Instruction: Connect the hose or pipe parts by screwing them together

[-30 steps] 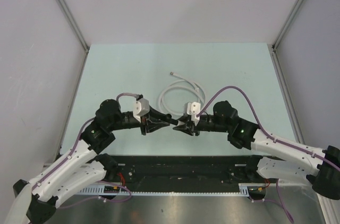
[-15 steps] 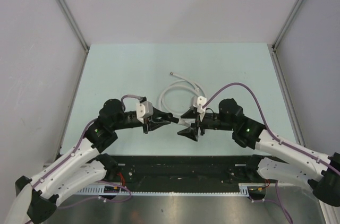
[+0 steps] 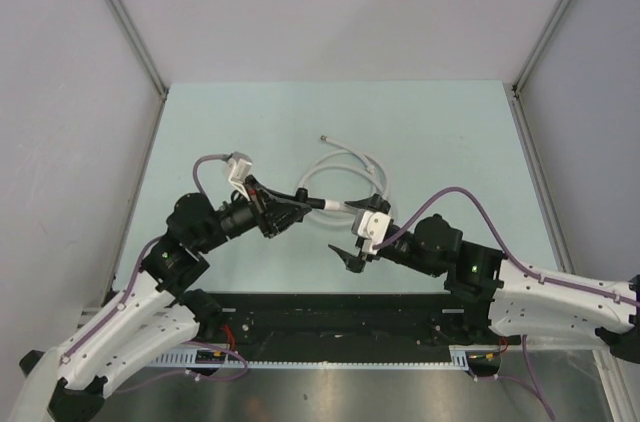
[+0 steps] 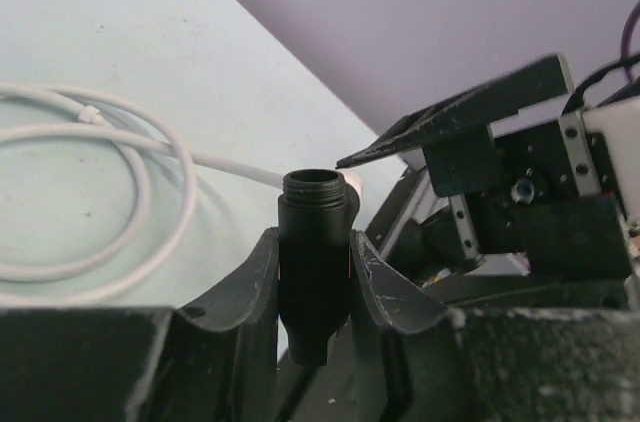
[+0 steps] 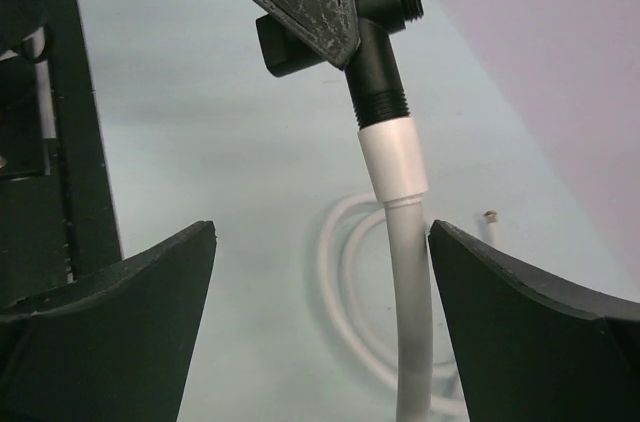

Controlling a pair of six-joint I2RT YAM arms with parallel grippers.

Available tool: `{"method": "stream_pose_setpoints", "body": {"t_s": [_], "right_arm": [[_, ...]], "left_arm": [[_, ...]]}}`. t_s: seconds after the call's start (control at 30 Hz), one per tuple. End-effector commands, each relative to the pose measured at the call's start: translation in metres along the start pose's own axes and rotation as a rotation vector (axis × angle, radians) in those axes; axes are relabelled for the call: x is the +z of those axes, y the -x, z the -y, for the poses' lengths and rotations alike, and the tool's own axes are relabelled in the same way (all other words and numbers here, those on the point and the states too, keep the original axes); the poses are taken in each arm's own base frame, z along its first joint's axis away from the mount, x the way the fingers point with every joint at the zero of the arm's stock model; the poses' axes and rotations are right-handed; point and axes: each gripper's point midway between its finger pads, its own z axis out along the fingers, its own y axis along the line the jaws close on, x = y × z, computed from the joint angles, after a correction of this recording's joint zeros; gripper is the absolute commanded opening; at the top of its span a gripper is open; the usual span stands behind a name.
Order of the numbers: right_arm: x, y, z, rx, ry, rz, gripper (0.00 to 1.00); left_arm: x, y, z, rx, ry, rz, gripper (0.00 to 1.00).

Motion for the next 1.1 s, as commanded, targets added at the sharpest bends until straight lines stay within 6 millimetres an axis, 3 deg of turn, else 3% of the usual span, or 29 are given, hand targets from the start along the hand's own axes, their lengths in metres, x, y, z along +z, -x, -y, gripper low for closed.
{"method": "stream_pose_setpoints", "body": {"t_s": [0.0,0.13,0.33,0.57,0.73,0.77,0.9,1.07], "right_arm": [[0.000,0.027,0.033,-0.171,-0.203,0.056,0.90],[0.003,0.040,0.033,-0.241,-0.237,0.088,0.89],[0.011,0.033,0.030,-0.315,-0.233,0.059,0.79],[0.022,0.022,0.022,-0.353,-0.195,0.028,0.52],[0.025,0.018,0.016,-0.344,-0.171,0.021,0.41],[0.026,0.017,0.015,-0.337,-0.169,0.021,0.28],[0.026,0.023,0.005,-0.267,-0.116,0.057,0.00],[0.023,0.029,-0.013,-0.111,0.039,0.120,0.00]], "left_arm": [[-0.008,0.051,0.039,-0.196,-0.079,0.129,0.00],[-0.006,0.041,0.033,-0.287,-0.011,0.057,0.00],[-0.001,0.031,0.033,-0.383,0.005,-0.011,0.00],[-0.001,0.027,0.038,-0.405,-0.018,-0.047,0.00],[-0.002,0.029,0.046,-0.417,-0.046,-0.067,0.00],[-0.002,0.029,0.048,-0.415,-0.053,-0.072,0.00],[-0.002,0.027,0.051,-0.283,-0.095,-0.094,0.00],[-0.005,0.025,0.038,0.191,-0.145,-0.060,0.00]]}}
